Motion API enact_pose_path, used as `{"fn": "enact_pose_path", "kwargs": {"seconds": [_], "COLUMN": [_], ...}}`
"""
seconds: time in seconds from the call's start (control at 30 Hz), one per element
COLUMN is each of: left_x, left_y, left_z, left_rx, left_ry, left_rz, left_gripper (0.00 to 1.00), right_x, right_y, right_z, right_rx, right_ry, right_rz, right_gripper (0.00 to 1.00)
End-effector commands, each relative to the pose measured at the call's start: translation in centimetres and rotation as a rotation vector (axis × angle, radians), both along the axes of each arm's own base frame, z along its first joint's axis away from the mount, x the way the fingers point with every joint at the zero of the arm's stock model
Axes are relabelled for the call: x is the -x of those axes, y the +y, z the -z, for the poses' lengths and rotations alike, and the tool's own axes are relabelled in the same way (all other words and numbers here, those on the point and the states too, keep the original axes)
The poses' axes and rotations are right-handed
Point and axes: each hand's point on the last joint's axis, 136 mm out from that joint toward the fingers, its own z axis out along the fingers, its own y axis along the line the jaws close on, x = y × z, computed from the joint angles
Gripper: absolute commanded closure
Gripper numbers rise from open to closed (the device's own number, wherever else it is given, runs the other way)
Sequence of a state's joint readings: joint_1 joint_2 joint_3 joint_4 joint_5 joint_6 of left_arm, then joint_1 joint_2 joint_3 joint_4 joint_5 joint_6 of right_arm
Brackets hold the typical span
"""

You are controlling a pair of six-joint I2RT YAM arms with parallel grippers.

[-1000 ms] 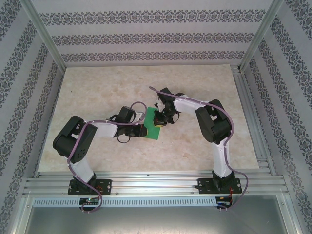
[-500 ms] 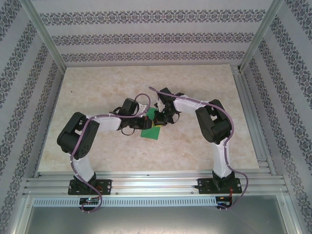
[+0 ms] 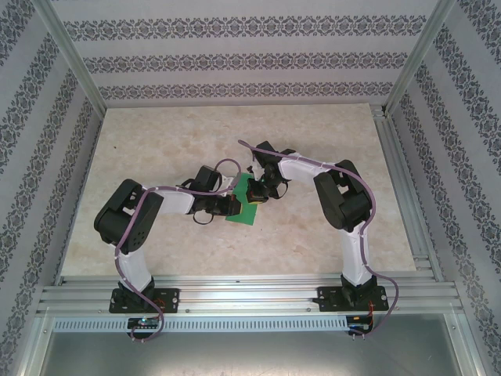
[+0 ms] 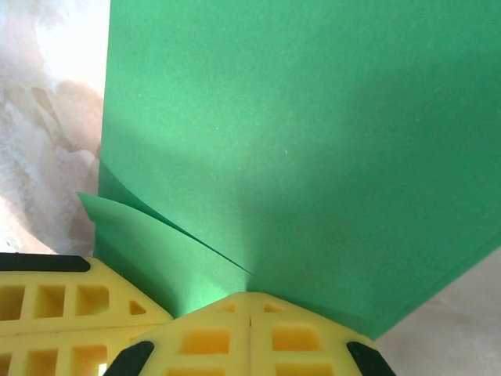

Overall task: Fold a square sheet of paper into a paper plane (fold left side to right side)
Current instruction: Fold the triangle a second time at the center of the table.

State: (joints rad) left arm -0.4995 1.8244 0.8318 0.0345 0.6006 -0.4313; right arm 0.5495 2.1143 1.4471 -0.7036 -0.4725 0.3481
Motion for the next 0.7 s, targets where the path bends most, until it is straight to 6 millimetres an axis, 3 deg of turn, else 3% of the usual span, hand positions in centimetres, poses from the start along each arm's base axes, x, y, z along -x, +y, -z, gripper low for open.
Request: {"fn": "enact_pose_path", "kwargs": {"seconds": [0.0,0.37,0.53,0.67], "left_x": [2.6,5.6,5.9,5.2], "left_y": [2.5,5.5,7.2,7.4], "left_z": [2.5,2.8,2.5,0.7], "left_rx": [-0.080,-0.128,-0.136,-0.100], "left_ry": [0.078,0.091,0.089,0.062], "left_rz": [-0.011,-0.067,-0.118,-0.141], "left_gripper": [0.96,0.96,0.96,0.93], "right_x": [1.1,1.1,1.1,0.6], "right_y": [-3.5,-3.8,-3.7,-2.9], "right_z": [3.1,3.3,3.2,2.0], "right_rx": [0.179,0.197,0.192,0.145], "right_ry": [0.044,0.047,0.045,0.018], "right_rz": [-0.001,-0.004,-0.006,-0.005], "right_gripper": [0.96,0.96,0.97,0.96]}}
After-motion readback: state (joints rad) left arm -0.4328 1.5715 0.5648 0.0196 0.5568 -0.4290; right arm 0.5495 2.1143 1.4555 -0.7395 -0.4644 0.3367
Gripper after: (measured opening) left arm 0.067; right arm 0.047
